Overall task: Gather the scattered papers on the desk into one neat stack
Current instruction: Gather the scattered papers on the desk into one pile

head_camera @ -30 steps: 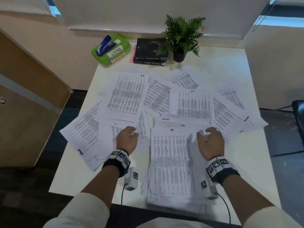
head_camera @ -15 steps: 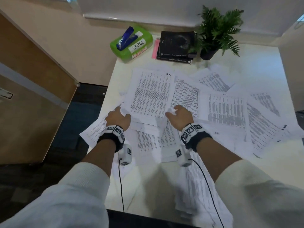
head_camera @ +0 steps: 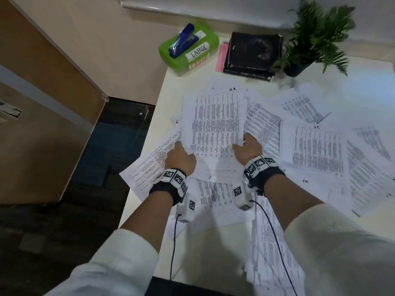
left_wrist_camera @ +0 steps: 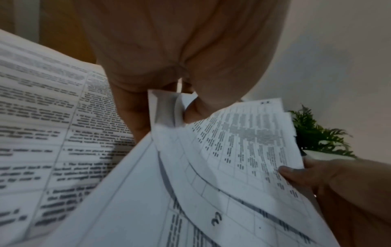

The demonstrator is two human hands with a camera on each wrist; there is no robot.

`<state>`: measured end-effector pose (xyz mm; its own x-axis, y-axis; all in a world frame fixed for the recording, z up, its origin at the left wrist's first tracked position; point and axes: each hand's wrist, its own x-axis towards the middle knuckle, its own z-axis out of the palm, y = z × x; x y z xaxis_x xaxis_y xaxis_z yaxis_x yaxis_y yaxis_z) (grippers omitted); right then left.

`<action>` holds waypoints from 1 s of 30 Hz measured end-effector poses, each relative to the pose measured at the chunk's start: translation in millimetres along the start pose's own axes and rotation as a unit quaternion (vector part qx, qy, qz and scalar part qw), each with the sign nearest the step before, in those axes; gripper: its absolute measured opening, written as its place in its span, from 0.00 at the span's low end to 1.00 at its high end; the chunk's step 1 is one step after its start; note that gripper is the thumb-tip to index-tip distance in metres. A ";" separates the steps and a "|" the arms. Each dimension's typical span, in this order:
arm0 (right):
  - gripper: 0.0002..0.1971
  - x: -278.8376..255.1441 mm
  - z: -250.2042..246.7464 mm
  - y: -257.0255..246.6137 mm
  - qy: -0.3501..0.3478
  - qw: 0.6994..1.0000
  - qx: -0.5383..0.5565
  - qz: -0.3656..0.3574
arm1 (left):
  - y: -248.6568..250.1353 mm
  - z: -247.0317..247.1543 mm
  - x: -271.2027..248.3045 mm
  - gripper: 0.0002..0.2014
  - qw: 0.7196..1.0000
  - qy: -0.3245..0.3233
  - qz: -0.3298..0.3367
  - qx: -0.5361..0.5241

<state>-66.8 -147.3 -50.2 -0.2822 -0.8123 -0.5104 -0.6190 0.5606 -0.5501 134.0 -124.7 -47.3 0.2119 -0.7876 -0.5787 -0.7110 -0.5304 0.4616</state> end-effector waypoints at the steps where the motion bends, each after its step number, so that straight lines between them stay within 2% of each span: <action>1: 0.15 -2.0 -1.7 3.3 0.000 1.000 0.022 -0.013 | 0.6 -1.4 -1.9 0.24 1.000 0.002 0.006 -0.019; 4: 0.21 -16.9 -16.3 7.9 -0.008 0.991 0.126 -0.052 | 2.3 -11.0 -10.5 0.22 0.994 0.032 0.054 -0.090; 6: 0.19 -26.8 -30.1 10.9 -0.005 0.971 0.228 -0.072 | 4.5 -19.8 -15.3 0.28 0.983 0.059 0.095 -0.148; 9: 0.18 -36.1 -55.7 18.2 -0.020 0.936 0.342 -0.077 | 17.7 -35.7 -28.3 0.34 0.966 0.033 0.145 -0.210; 11: 0.19 -39.6 -72.1 23.4 -0.028 0.923 0.376 -0.074 | 36.7 -44.9 -41.4 0.34 0.967 0.000 0.158 -0.200; 13: 0.20 -47.1 -90.4 28.3 -0.031 0.918 0.384 -0.092 | 57.0 -49.2 -53.7 0.37 0.971 0.004 0.164 -0.175; 16: 0.24 -63.1 -123.6 36.0 -0.040 0.900 0.416 -0.123 | 83.4 -52.0 -72.5 0.32 0.965 0.055 0.217 -0.140; 20: 0.22 -81.7 -164.0 60.1 -0.066 0.875 0.462 -0.125 | 118.0 -45.7 -105.9 0.25 0.947 0.116 0.279 -0.112; 23: 0.21 -89.8 -182.9 95.3 -0.074 0.890 0.442 -0.085 | 139.2 -21.5 -134.9 0.26 0.944 0.110 0.293 -0.103; 30: 0.17 -100.1 -189.8 198.7 -0.080 0.927 0.366 0.036 | 129.6 73.3 -167.2 0.35 0.975 -0.024 0.216 -0.050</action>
<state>-300.7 14.9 17.0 -0.1545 -0.7674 -0.6223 0.0760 0.6188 -0.7819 -42.7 -38.8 60.0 -0.1259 -0.9303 -0.3446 -0.6580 -0.1817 0.7308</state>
